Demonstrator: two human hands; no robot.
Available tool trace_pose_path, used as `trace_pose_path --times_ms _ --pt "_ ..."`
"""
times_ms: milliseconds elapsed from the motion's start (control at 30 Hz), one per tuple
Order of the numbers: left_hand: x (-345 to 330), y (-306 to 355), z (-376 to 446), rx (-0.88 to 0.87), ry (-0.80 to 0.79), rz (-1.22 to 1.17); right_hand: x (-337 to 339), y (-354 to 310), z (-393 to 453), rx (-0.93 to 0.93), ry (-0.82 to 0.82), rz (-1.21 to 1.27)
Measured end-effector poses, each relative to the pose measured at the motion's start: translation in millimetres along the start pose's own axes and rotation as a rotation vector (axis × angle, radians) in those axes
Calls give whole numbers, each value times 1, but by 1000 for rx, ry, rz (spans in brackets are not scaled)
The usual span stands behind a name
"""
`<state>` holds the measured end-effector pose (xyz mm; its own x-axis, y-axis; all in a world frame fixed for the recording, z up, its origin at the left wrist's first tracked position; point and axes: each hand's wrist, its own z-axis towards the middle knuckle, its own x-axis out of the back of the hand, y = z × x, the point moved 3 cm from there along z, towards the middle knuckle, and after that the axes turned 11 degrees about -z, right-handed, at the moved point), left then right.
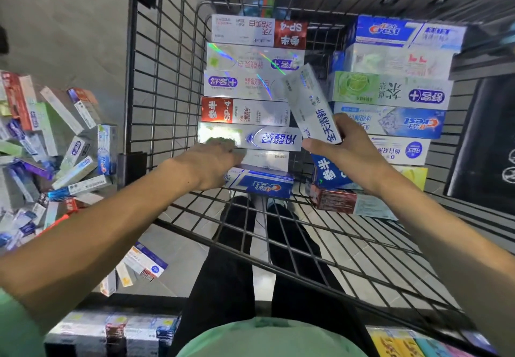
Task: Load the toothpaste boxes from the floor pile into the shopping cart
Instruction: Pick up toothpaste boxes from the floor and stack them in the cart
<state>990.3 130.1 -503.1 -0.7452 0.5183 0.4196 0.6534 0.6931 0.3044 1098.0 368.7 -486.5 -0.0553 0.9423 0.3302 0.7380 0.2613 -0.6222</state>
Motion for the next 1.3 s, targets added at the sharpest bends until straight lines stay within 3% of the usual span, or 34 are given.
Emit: trace_pose_path --times_ms 133,300,367,500,633,767,1000,1300 --pt "4 -20 -7 54 75 -217 -6 -1 4 30 4 -22" --pt "27 -24 -26 35 366 -418 -15 -2 10 75 -13 -114" --pt "39 -17 -42 -42 504 -378 -22 -3 14 100 -53 -176" --pt "51 -10 -84 -113 816 5 -39 -10 26 192 -147 -439" --pt "28 -23 -103 -39 817 173 -65 -20 40 320 -232 -663" --pt "29 -28 -103 -53 926 48 -93 -24 51 375 -288 -827" --pt "30 -25 -103 -84 1011 -15 -117 -33 54 501 -91 -937" --pt "27 -27 -103 -81 981 23 -109 -42 37 468 -61 -972"
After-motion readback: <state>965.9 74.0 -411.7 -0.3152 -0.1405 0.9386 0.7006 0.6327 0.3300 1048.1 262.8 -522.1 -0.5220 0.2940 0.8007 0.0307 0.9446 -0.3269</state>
